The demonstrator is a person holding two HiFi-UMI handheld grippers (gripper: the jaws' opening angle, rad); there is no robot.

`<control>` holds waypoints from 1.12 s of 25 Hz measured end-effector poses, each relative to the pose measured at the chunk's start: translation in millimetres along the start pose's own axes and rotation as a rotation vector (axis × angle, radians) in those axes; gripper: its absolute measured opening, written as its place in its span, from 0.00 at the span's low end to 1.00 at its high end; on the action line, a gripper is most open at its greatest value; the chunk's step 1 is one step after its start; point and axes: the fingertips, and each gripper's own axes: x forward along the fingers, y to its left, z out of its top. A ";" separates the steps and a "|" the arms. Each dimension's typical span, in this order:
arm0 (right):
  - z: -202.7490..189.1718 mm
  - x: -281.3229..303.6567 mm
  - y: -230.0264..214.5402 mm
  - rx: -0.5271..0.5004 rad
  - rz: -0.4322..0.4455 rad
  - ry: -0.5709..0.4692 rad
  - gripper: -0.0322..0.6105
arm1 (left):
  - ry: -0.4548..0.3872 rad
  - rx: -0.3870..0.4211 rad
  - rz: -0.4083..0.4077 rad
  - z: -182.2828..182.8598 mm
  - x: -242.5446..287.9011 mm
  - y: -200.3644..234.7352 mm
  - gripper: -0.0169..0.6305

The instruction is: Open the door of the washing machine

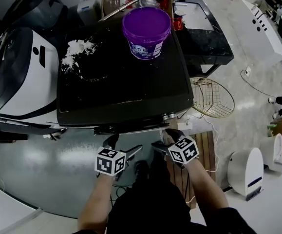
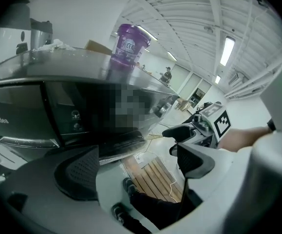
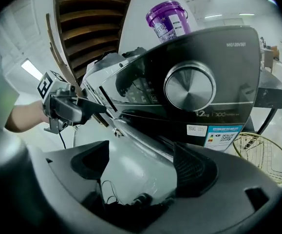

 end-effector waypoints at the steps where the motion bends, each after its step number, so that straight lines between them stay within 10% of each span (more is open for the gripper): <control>1: -3.6 2.6 -3.8 -0.008 -0.006 0.016 0.70 | 0.000 -0.013 0.001 -0.6 2.8 0.9 0.84; 28: -50.1 79.1 -58.8 -0.437 -0.044 0.391 0.53 | 0.035 -0.131 0.014 -14.8 40.3 18.2 0.84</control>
